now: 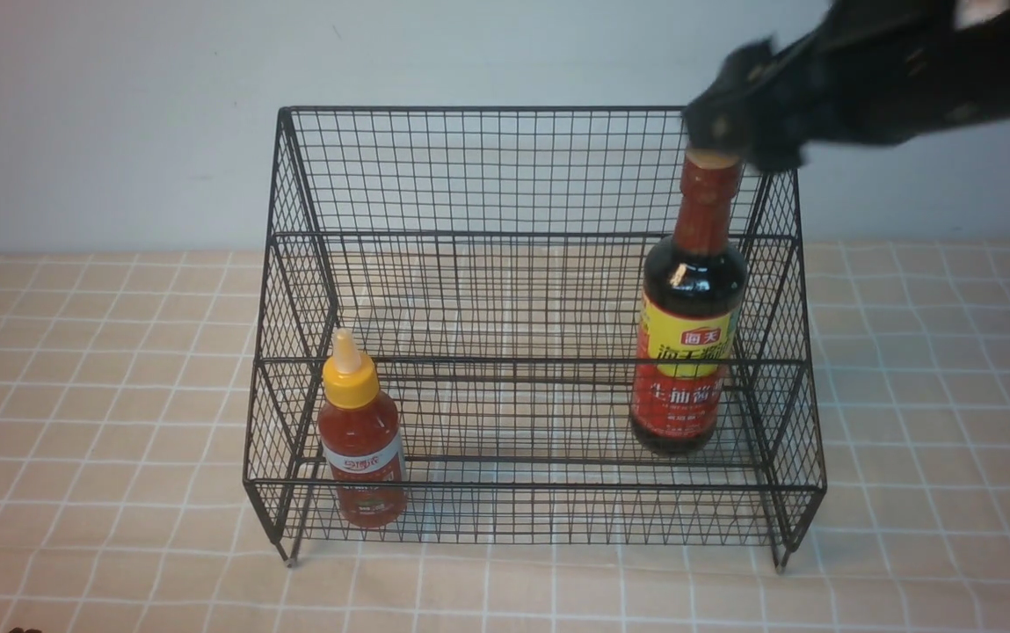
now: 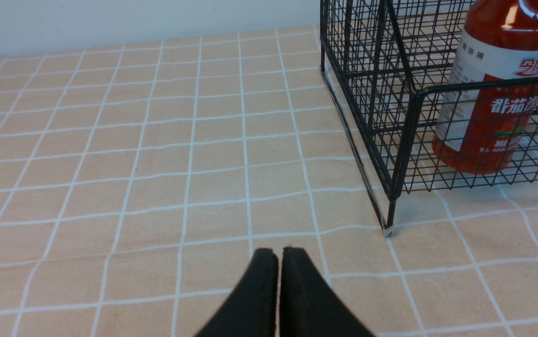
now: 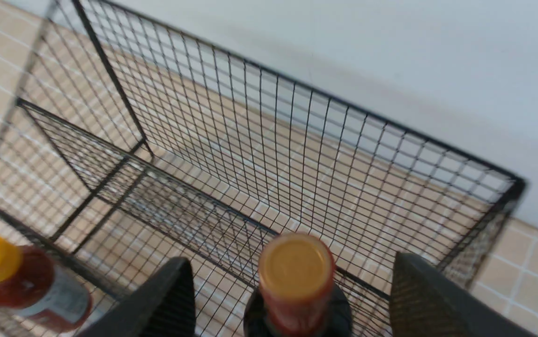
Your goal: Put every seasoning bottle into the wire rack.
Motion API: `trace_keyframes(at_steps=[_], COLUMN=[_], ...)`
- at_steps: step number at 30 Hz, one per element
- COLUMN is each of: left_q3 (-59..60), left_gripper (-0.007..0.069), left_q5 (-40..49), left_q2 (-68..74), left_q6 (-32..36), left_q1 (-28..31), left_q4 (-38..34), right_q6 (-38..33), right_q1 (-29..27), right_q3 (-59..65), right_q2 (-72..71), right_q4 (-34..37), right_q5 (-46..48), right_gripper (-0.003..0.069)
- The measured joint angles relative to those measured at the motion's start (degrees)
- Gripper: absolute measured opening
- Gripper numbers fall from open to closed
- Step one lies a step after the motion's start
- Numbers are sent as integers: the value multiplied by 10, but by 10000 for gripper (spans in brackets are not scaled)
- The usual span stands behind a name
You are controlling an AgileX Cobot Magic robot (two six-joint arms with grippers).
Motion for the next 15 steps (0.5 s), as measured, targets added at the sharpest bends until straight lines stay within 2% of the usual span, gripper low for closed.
trace_keyframes(at_steps=[4, 6, 7, 9, 10, 11, 15], left_q3=[0, 0, 0, 0, 0, 0, 0], left_gripper=[-7, -7, -7, -7, -7, -7, -7], left_q5=[0, 0, 0, 0, 0, 0, 0], left_q2=[0, 0, 0, 0, 0, 0, 0], left_q6=[0, 0, 0, 0, 0, 0, 0], left_q1=[0, 0, 0, 0, 0, 0, 0], left_q4=[0, 0, 0, 0, 0, 0, 0], right_q6=[16, 44, 48, 67, 86, 99, 143], right_q1=[0, 0, 0, 0, 0, 0, 0], right_q3=[-25, -23, -22, -6, 23, 48, 151], right_q2=[-83, -142, -159, -203, -257, -293, -414], right_q4=[-11, -24, -30, -40, -55, -64, -94], right_q5=[78, 114, 117, 120, 112, 102, 53], right_gripper=[418, 289, 262, 150, 60, 29, -6])
